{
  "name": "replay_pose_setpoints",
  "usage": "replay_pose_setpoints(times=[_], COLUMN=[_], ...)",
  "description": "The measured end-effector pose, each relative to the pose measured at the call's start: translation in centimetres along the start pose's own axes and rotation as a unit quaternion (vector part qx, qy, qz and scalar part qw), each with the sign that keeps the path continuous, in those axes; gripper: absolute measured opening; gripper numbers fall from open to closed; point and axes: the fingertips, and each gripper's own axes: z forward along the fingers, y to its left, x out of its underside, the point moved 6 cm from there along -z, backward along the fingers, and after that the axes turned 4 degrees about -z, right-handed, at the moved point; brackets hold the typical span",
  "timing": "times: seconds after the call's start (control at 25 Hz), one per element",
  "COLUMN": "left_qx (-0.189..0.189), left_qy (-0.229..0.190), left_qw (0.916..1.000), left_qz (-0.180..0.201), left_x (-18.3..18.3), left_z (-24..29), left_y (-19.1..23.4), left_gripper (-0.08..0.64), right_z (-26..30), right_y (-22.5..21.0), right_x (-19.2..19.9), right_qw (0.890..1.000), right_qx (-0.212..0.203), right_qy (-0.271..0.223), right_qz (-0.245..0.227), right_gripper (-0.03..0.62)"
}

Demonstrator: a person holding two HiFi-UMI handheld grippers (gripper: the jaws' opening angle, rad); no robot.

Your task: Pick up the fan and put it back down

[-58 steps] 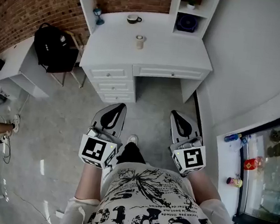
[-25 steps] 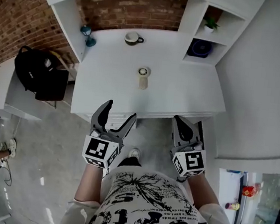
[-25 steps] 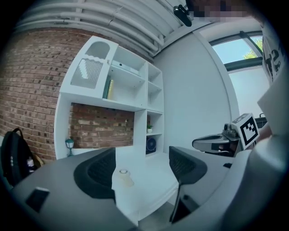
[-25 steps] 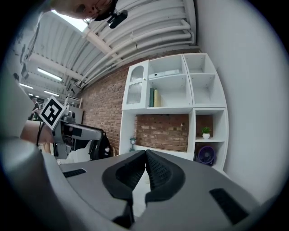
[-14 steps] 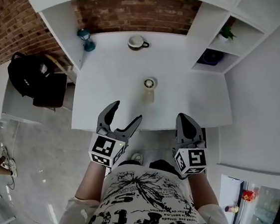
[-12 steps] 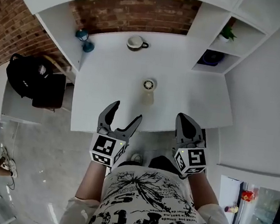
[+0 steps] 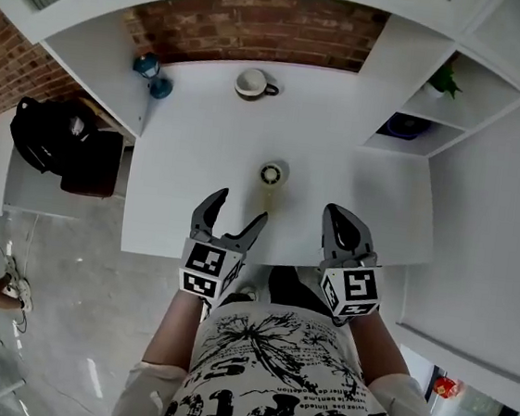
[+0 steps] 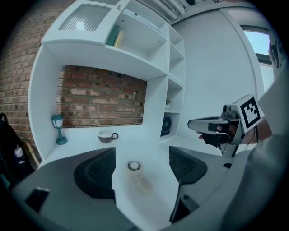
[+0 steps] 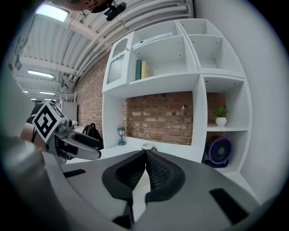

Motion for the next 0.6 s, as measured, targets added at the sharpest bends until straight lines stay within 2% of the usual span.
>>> replay_pose_setpoints(times=[0.32, 0.6], left_qx=[-0.028, -0.063], left_qy=[0.070, 0.151], left_qw=[0.9968, 0.9845], left_qz=[-0.024, -0.063], left_x=[1.7, 5.9], left_z=[9.2, 15.0], left_y=[0.7, 2.6], left_gripper=[0.360, 0.375], right_z=[6.1, 9.3], right_y=[-5.3, -7.8], right_x=[1.2, 3.4], right_qw=[0.998, 0.995], right_qx=[-0.056, -0.086], right_qy=[0.015, 0.044], right_qz=[-0.002, 0.004], right_gripper=[0.015, 0.015])
